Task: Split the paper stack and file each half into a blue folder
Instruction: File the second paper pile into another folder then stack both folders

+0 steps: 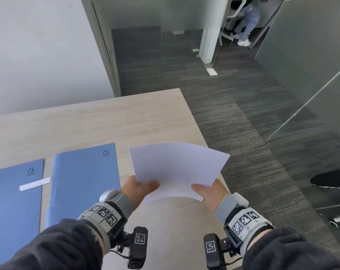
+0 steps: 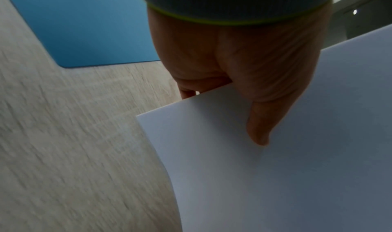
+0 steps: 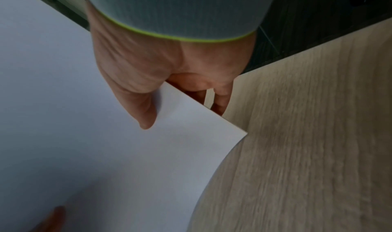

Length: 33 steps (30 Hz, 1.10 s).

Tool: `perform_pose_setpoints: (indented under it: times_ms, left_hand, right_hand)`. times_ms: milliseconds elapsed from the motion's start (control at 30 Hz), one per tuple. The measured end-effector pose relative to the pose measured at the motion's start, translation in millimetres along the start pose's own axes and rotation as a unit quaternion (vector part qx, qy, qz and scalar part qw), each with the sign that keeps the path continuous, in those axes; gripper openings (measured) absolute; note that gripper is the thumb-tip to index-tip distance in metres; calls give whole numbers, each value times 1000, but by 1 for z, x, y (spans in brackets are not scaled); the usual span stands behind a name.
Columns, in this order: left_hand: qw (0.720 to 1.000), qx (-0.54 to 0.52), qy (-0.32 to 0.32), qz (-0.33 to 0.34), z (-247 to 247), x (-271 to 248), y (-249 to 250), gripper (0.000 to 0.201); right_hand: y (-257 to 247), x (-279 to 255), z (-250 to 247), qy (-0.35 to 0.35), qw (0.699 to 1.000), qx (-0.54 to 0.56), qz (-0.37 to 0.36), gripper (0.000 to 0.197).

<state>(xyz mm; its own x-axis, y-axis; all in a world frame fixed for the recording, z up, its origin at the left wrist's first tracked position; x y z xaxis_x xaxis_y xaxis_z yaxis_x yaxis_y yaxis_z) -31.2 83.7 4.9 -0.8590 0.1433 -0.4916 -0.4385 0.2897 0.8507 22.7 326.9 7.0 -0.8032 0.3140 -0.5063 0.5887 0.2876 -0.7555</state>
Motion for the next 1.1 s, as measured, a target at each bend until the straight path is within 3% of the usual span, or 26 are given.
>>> perform_pose_setpoints:
  times_ms: [100, 333, 467, 533, 667, 867, 967, 1100]
  left_hand:
    - [999, 31, 5, -8, -1, 0, -3, 30]
    - [997, -38, 16, -69, -29, 3, -18, 31]
    - [997, 46, 25, -54, -65, 2, -44, 21]
    - [987, 141, 56, -50, -85, 3, -61, 32]
    - [931, 334, 125, -83, -143, -14, -91, 69]
    - [871, 476, 45, -112, -195, -47, -134, 121]
    - [866, 489, 37, -102, -206, -56, -140, 121]
    - [855, 511, 40, -78, -211, -52, -135, 94]
  right_hand:
    - [3, 4, 2, -16, 1000, 7, -2, 3]
    - [-2, 14, 29, -112, 992, 64, 0, 17]
    - [-6, 24, 63, -123, 991, 52, 20, 20]
    - [-5, 30, 70, -115, 992, 47, 31, 21]
    - [-16, 39, 100, -119, 992, 33, 37, 24]
    - [-33, 45, 137, -133, 989, 49, 44, 15]
    - [-35, 49, 154, -138, 986, 60, 66, 18]
    - [-44, 49, 168, -122, 985, 91, 82, 25]
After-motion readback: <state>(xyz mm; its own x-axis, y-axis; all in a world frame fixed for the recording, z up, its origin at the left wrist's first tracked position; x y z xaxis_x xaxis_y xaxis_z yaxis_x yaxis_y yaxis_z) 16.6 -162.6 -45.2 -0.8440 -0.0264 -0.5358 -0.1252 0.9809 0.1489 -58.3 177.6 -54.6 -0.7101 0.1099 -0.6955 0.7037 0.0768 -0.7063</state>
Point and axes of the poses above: each hand's wrist, its own x-axis towards the middle knuckle, its own z-axis out of the palm, y = z × x, the point moved 2 cm from there along x, towards the middle knuckle, and after that the axes turned 5 degrees about -x, right-handed, at the moved point
